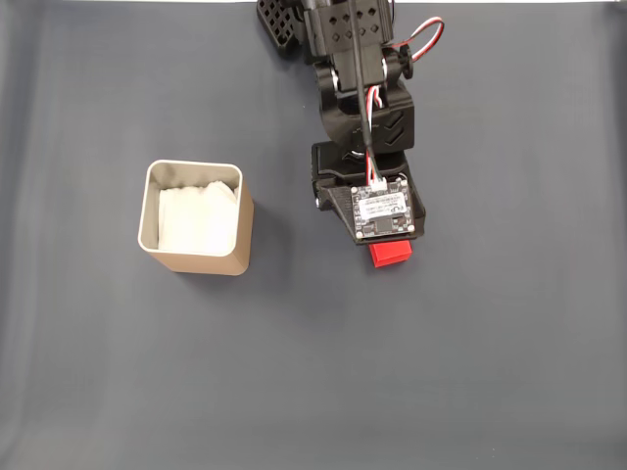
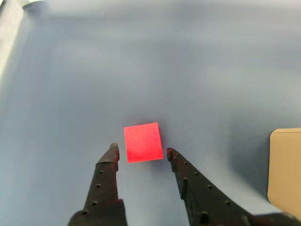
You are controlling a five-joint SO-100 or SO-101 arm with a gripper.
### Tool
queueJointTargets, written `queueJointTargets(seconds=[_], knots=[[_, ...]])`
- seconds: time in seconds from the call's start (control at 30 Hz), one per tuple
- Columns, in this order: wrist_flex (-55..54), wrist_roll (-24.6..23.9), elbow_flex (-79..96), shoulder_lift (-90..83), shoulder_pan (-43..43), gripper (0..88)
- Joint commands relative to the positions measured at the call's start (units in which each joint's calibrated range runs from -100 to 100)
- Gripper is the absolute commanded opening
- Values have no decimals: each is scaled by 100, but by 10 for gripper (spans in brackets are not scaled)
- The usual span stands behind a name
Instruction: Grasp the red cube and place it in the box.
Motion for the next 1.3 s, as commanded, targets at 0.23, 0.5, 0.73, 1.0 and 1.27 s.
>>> queueJointTargets(seconds=[0.23,0.5,0.73,1.0,1.27], knots=[[-431,220,97,-83,8,291],[-661,352,352,-65,-6,292],[-808,400,552,-13,-35,292],[-899,410,562,38,-70,267],[-1145,474,562,116,-63,245]])
